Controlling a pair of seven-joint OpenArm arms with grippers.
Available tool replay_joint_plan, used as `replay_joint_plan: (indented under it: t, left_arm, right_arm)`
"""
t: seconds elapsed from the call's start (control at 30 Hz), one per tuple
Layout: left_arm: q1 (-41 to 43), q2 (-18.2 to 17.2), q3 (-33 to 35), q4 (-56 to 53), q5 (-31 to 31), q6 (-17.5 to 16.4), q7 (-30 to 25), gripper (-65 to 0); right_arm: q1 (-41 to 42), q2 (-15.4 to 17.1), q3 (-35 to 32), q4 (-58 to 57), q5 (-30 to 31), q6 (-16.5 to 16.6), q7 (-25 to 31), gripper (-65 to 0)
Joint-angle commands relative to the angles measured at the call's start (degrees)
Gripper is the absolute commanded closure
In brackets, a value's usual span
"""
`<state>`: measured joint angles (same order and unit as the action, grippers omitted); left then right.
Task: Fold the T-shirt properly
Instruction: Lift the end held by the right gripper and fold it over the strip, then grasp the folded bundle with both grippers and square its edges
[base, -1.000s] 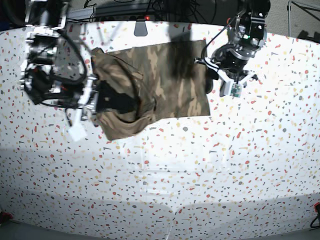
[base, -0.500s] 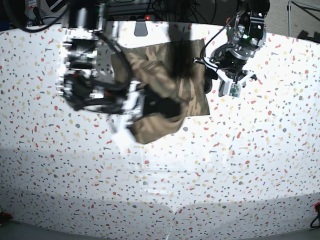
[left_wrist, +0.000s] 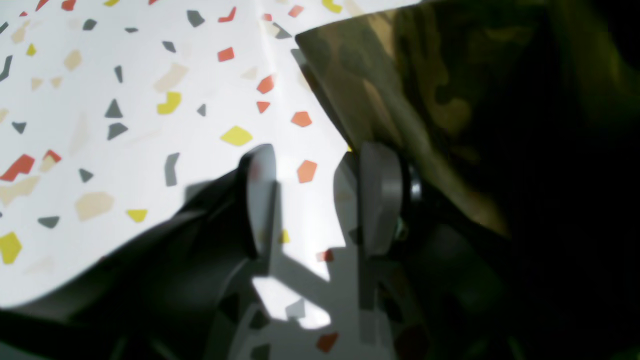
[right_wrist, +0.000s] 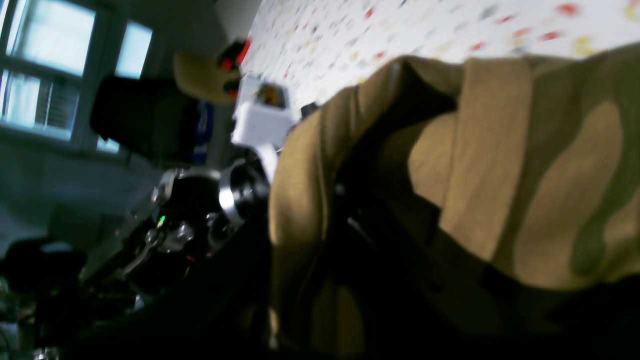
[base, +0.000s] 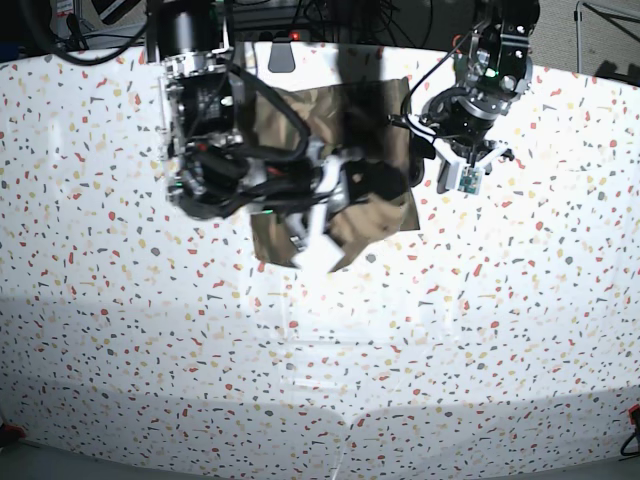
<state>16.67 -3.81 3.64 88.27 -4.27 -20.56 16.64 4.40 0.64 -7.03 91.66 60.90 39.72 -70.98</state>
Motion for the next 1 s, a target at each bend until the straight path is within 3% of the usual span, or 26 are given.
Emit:
replay_joint_plan:
  t: [0.0,0.2,0.3,0.33,0.43,0.47,0.53,0.67,0.77,0.97]
  left_arm:
    - [0.31,0.11,0.15,0.31,-0.22,-0.9,1.7,-26.4]
    - [0.31,0.11,0.15,0.31,-0.22,-0.9,1.73,-26.4]
    - [0.31,-0.11,0.15,0.33,-0.2,-0.9,1.7,-26.4]
    - [0.31,-0.39,0.15,0.35,-0.17,-0.9,1.7,-26.4]
    - [0.33,-2.08,0.15,0.92,-0.2,-0.85,1.73,-26.4]
    - [0.31,-2.93,0.15,1.31,-0.2,-0.85,1.73,-26.4]
    - [0.31,-4.92,0.15,2.27,-0.22,-0.59,1.97,-26.4]
    - [0.33,-9.49,0.15,4.48,-0.24,4.63,2.16,-26.4]
    - [0.35,-13.14,0.15,6.23,-0.26,8.11,2.29,-26.4]
    - [0.33,-20.28,0.15,8.72,-0.28,16.26,3.45,-26.4]
  right_arm:
    - [0.96,-0.46,-1.18,1.11,1.53,0.28,1.6,0.0]
    - [0.98,-4.31,-2.71,1.11,-8.35,0.28,2.21,0.0]
    - [1.01,-5.31,-2.73,1.11,-6.97,0.28,2.14,0.0]
    - [1.03,-5.49,-2.75,1.11,-5.73,0.28,2.12,-2.5]
    - [1.53,-5.6,-2.75,1.14,-1.36,0.28,1.31,-24.8]
    - [1.68,-5.6,-2.75,1.14,0.59,0.28,0.59,-29.0]
    - [2.19,-5.66,-2.75,1.14,4.94,0.28,-1.84,-30.6]
    - [3.37,-5.73,-2.73,1.14,11.19,0.28,-3.32,-30.6]
    - [5.05,-5.7,-2.67,1.25,11.26,0.28,-3.32,-30.6]
    - [10.6,-5.68,-2.69,1.25,3.72,0.28,-3.3,-30.6]
